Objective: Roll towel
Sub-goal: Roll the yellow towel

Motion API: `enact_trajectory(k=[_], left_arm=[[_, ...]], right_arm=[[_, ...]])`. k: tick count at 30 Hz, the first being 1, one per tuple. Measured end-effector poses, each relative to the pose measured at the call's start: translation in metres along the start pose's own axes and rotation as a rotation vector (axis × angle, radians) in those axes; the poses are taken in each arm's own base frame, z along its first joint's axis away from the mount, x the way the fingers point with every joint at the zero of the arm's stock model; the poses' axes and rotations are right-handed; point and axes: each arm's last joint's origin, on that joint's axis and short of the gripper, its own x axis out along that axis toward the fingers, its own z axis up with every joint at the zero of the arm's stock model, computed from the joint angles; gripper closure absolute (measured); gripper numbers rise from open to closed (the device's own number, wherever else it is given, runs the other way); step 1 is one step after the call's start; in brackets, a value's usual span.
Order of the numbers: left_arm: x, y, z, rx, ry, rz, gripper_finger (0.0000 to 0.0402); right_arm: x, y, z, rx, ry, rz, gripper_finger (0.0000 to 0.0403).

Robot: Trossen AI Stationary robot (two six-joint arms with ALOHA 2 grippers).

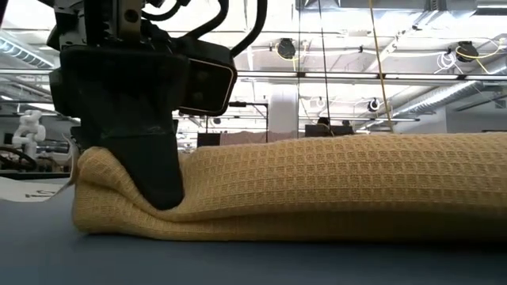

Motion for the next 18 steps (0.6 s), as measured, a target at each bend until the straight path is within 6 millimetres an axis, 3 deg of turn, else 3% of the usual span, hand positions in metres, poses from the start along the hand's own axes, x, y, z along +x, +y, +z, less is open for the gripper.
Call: enact_trajectory(k=[11,18], left_arm=[[0.0,0.0,0.0,-0.022,0.004,-0.001,0.0376],[0.0,0.0,0.0,-0.023,0.004,-0.001,0.0376]], right_arm=[[0.008,-0.001,-0.001,0.039,0.027,-0.043,0.0139],[0.019,-0.011,-0.007,0.185,0.111,-0.002,0.0185]])
